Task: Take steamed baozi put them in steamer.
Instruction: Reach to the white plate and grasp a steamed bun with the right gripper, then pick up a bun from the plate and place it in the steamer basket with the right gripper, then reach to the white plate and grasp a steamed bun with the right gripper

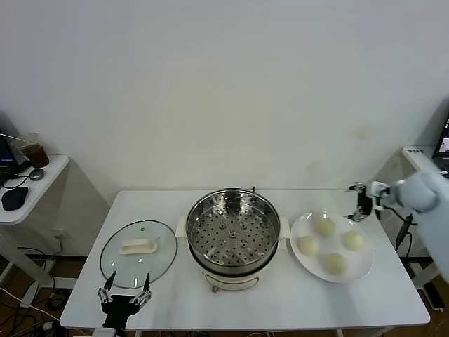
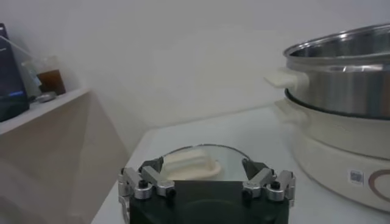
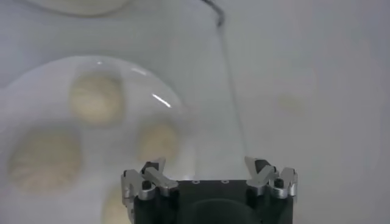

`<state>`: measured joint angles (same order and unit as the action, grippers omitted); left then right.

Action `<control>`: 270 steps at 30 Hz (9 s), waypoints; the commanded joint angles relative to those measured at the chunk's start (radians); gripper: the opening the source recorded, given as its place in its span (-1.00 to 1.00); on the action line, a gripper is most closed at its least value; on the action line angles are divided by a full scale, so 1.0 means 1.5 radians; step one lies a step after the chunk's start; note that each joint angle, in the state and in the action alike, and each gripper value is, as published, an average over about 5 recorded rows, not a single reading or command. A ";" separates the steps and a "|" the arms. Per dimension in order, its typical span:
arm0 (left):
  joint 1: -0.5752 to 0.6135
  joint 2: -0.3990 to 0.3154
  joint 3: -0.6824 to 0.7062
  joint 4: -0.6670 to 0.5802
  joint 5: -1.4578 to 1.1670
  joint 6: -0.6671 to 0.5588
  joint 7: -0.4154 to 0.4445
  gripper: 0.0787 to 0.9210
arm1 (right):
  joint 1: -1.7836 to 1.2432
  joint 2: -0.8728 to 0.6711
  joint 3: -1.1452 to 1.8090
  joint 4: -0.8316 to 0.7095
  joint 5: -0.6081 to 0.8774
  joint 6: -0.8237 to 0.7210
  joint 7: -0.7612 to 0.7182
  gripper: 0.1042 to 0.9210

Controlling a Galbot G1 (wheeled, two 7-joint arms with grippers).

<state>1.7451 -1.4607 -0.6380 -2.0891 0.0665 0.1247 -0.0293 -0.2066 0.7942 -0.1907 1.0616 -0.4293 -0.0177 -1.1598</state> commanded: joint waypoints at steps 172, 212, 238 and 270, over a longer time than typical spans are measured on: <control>-0.014 -0.019 0.007 -0.015 0.008 0.013 -0.030 0.77 | 0.320 0.341 -0.462 -0.098 0.077 0.563 0.012 0.62; -0.010 -0.008 -0.021 -0.038 -0.014 0.035 -0.016 0.77 | 0.203 -0.165 -0.348 0.236 0.242 -0.256 -0.068 0.76; -0.005 -0.016 -0.022 -0.019 -0.002 0.037 -0.013 0.77 | 0.006 0.013 -0.197 0.072 0.048 -0.119 -0.067 0.76; -0.018 -0.015 -0.020 0.003 0.000 0.038 -0.013 0.77 | 0.003 0.063 -0.201 0.014 0.045 -0.131 -0.034 0.76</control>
<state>1.7184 -1.4833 -0.6680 -2.0856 0.0659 0.1815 -0.0489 -0.1987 0.8789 -0.4941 1.0936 -0.3602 -0.2136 -1.2203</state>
